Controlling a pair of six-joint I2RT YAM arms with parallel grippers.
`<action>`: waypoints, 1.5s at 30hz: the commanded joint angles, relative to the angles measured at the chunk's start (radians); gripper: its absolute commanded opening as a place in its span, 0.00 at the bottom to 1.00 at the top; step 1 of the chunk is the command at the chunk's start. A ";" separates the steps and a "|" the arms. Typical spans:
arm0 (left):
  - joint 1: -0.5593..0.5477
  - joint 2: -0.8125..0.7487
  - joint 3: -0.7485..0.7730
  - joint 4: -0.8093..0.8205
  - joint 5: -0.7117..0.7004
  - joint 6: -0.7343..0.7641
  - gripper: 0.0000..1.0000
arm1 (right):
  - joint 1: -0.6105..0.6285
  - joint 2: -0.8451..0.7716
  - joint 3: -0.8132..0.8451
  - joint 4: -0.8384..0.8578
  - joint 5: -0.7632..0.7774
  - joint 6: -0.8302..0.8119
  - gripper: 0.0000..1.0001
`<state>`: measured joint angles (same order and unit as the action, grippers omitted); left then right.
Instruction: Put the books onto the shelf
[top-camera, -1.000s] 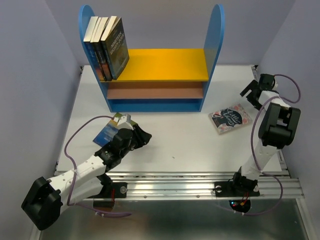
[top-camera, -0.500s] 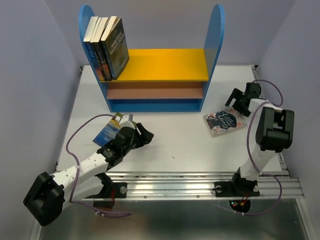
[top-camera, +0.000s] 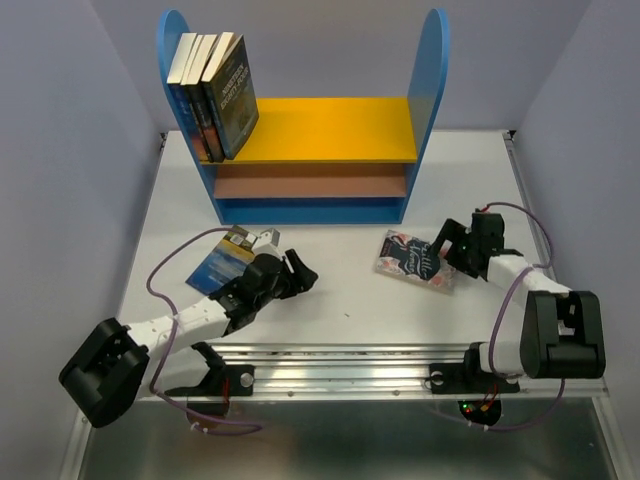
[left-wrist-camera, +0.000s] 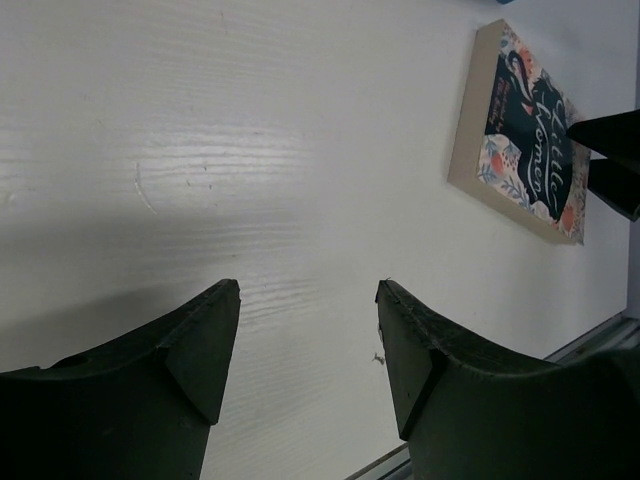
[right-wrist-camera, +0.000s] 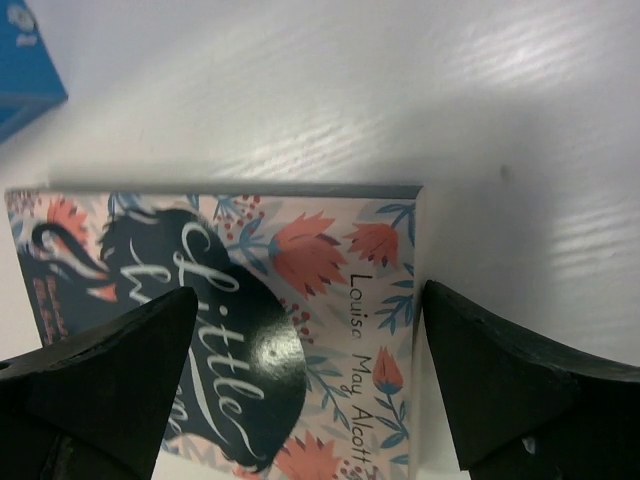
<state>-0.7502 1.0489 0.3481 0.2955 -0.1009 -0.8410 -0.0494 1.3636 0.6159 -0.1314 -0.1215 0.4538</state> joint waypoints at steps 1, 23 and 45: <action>-0.029 0.069 0.052 0.068 0.010 0.008 0.69 | 0.049 -0.066 -0.048 -0.045 -0.065 0.033 1.00; -0.081 0.382 0.253 0.085 0.044 0.031 0.79 | 0.395 -0.406 -0.032 -0.279 0.219 0.092 1.00; -0.110 0.148 0.060 0.025 -0.022 -0.108 0.99 | 0.517 -0.196 -0.128 0.070 -0.147 0.181 1.00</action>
<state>-0.8562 1.2736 0.4274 0.3477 -0.0784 -0.9039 0.3695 1.2633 0.5510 -0.1810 -0.0906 0.5495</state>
